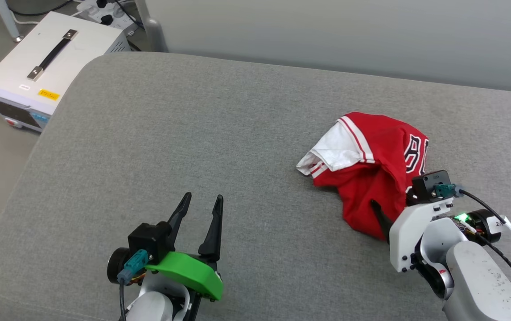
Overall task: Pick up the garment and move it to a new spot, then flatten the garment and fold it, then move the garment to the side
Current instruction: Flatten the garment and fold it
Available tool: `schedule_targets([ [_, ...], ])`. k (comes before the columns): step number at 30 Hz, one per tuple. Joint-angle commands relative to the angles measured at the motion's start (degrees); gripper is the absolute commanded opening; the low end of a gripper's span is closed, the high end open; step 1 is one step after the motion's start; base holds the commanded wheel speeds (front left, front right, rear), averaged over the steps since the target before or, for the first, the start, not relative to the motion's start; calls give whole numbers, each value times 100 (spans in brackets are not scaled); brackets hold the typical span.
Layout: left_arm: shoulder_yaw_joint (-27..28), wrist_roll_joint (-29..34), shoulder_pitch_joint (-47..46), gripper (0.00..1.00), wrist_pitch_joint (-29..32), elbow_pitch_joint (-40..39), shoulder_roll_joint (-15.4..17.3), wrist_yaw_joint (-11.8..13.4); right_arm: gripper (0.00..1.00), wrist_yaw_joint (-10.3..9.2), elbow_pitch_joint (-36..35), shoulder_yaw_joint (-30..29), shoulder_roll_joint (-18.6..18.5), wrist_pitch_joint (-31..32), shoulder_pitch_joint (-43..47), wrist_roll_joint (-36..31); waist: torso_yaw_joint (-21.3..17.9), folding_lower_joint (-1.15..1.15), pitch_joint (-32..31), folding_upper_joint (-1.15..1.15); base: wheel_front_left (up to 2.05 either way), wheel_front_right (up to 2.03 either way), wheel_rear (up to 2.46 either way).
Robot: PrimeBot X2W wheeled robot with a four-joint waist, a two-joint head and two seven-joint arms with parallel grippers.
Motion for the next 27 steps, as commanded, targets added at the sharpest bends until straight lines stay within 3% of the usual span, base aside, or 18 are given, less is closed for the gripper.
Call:
schedule_targets([
  [1,26,57,-95,100,-34,10,-26,-46,100,-4,118,0,12,38,-95,-41,150,0,72,0,0,0,0],
  [3,33,71,-92,100,-34,19,-38,-57,100,-4,303,13,15,59,-148,-73,194,0,80,0,0,0,0],
  [4,36,77,-89,100,-34,25,-45,-63,75,-4,399,6,30,61,-169,-55,217,0,83,0,0,0,0],
  [6,48,84,-84,100,-34,30,-55,-72,0,-4,505,76,16,5,-221,-68,242,0,87,0,0,0,0],
  [12,112,116,-48,100,-34,55,-75,-83,0,-4,464,552,-139,-82,-246,153,194,0,13,0,0,0,0],
  [21,154,141,67,100,-34,112,-93,-102,0,-4,-732,2261,-960,523,358,917,-57,0,-274,0,0,0,0],
  [27,139,147,92,100,-34,147,-100,-112,0,-4,-1317,3166,-1225,796,589,1362,-131,0,-357,0,0,0,0],
])
